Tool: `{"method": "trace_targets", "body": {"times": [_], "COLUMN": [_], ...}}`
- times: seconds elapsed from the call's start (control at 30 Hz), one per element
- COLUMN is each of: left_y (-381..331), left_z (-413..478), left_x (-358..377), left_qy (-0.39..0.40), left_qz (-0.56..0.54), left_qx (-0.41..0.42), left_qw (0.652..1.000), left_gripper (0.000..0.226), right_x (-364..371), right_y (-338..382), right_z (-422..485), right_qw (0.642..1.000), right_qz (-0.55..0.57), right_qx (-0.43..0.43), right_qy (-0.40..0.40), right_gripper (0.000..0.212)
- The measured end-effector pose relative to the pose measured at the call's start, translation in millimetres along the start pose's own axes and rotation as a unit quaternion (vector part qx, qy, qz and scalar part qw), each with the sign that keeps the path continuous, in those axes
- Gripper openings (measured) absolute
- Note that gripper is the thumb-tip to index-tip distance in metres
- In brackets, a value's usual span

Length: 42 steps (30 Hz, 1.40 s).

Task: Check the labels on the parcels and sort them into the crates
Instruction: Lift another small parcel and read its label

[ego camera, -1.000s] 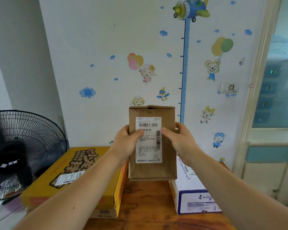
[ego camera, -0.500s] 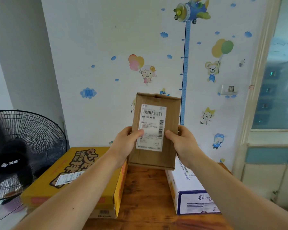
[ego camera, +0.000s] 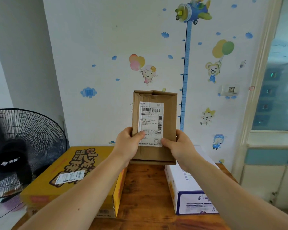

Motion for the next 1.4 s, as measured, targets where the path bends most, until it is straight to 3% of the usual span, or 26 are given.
{"method": "trace_targets", "body": {"times": [0.1,0.2,0.4,0.63,0.9,1.03,1.17,1.27,1.4], "left_y": [6.6,17.4,14.7,15.6,23.0,17.7,14.9,15.1,7.4], "left_z": [-0.4,-1.5,3.9,8.0,5.8,7.4,6.7,5.9,6.0], "left_x": [2.3,6.8,3.4,2.3,2.9,-0.2,-2.5,-2.0,0.2], "left_qy": [0.04,0.084,0.056,0.028,0.056,0.052,0.047,0.045,0.029], "left_qz": [-0.045,-0.045,-0.038,0.018,-0.033,-0.032,-0.018,-0.006,0.034], "left_qx": [-0.038,-0.075,-0.034,-0.015,-0.055,-0.05,-0.053,-0.05,-0.004], "left_qw": [0.997,0.993,0.997,0.999,0.996,0.997,0.997,0.998,0.999], "left_gripper": [0.01,0.031,0.023,0.018,0.036,0.032,0.034,0.049,0.071], "right_x": [-3.4,-8.7,-1.1,1.1,-2.1,-0.9,-1.9,-2.1,6.6], "right_y": [2.2,5.5,-9.0,-6.3,-6.0,-2.5,4.7,9.2,14.3], "right_z": [1.5,3.6,0.8,4.2,0.3,-0.9,-4.2,-9.1,-17.7], "right_qw": [1.0,0.999,0.998,1.0,0.999,0.999,1.0,1.0,0.999], "right_qz": [0.016,0.037,0.04,-0.009,0.008,0.016,0.027,0.03,-0.019], "right_qx": [-0.003,-0.015,0.024,0.01,0.023,0.014,0.001,0.0,-0.034], "right_qy": [0.003,-0.004,0.036,0.018,0.034,0.029,0.011,0.004,0.013], "right_gripper": [0.039,0.036,0.048,0.038,0.047,0.03,0.029,0.008,0.007]}}
Point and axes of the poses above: each hand's wrist, its own z-axis towards the middle knuckle, its own x-axis out of the palm, y = z × x, the point moved 8 cm from there along z, towards the middle knuckle, and after that the axes turned 5 degrees about x, right-handed, at the moved point
